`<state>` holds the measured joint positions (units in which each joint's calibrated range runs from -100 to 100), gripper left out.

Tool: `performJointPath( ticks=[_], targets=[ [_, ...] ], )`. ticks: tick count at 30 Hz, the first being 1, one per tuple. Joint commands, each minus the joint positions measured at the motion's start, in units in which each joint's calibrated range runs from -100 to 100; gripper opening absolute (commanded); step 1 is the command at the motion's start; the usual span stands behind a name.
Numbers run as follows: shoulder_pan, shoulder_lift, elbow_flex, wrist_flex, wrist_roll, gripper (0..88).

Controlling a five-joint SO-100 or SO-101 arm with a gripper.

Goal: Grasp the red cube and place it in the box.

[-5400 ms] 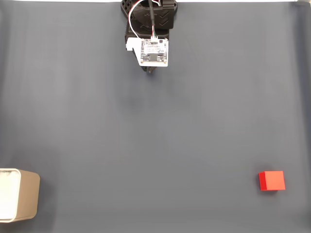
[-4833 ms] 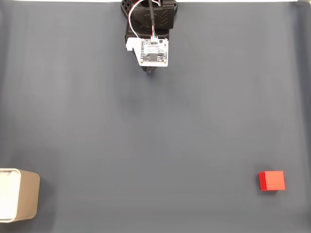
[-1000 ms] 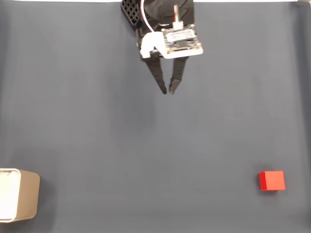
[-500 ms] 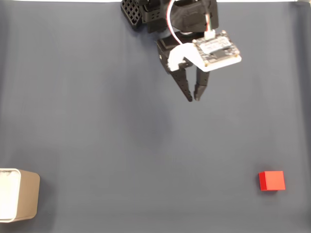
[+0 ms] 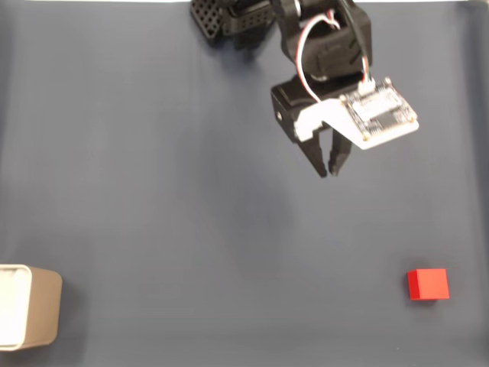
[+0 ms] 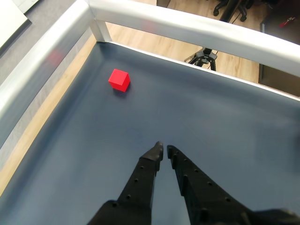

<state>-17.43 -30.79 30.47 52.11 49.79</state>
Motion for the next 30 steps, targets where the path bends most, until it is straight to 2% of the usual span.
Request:
performJointPath(
  ticks=[1, 16, 30],
  targets=[
    [-0.75, 2.97, -5.74, -2.19, 0.59, 1.6],
    [-3.09, 18.83, -18.24, -8.42, 1.81, 6.6],
    [-4.23, 33.21, -28.01, -13.75, 2.2, 18.7]
  ],
)
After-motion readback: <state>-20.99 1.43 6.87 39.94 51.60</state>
